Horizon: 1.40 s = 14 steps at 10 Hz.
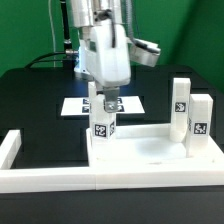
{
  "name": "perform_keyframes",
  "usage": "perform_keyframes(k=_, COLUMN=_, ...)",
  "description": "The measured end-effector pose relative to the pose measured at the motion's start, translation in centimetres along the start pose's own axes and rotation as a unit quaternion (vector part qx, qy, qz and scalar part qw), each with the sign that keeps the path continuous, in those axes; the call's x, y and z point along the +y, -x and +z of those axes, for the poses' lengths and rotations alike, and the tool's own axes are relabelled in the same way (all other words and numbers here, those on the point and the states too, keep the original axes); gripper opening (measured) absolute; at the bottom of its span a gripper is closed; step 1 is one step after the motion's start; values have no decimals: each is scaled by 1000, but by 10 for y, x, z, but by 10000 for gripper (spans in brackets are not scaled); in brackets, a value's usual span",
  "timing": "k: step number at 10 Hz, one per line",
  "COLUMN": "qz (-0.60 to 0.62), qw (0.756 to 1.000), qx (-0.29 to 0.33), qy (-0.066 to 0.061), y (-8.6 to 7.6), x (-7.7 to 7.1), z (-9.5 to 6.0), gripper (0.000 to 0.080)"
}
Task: Assemble desk
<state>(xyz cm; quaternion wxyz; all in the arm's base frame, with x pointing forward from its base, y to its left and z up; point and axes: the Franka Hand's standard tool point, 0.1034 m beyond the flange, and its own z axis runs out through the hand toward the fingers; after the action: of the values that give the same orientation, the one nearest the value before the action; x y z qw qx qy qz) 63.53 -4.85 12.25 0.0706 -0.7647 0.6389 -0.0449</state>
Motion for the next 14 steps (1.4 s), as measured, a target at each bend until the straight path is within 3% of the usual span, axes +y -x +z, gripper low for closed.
perform_keyframes(k=2, qz=-82, qw=997, qx=0, qy=0, y=-2, x=1, z=0, gripper=649)
perform_keyframes(k=3, qz=-152, qw=988, qx=3, qy=8, y=-3, x=1, z=0, gripper=649)
perform_keyframes(k=5, qz=-305, qw=952, qx=5, qy=19, y=-4, x=0, z=4, gripper=649)
perform_keyframes(k=7, qz=-284, qw=958, qx=6, qy=18, y=-4, x=0, z=4, gripper=649)
perform_keyframes(k=9, qz=-284, qw=959, qx=6, qy=18, y=-4, x=0, z=4, gripper=411)
perform_keyframes(k=10, qz=-250, qw=968, qx=5, qy=18, y=-4, x=1, z=4, gripper=411)
perform_keyframes(k=11, qz=-207, qw=978, qx=6, qy=18, y=-6, x=2, z=4, gripper=294)
perform_keyframes(k=14, qz=-39, qw=999, qx=0, qy=28, y=-7, x=3, z=5, gripper=294)
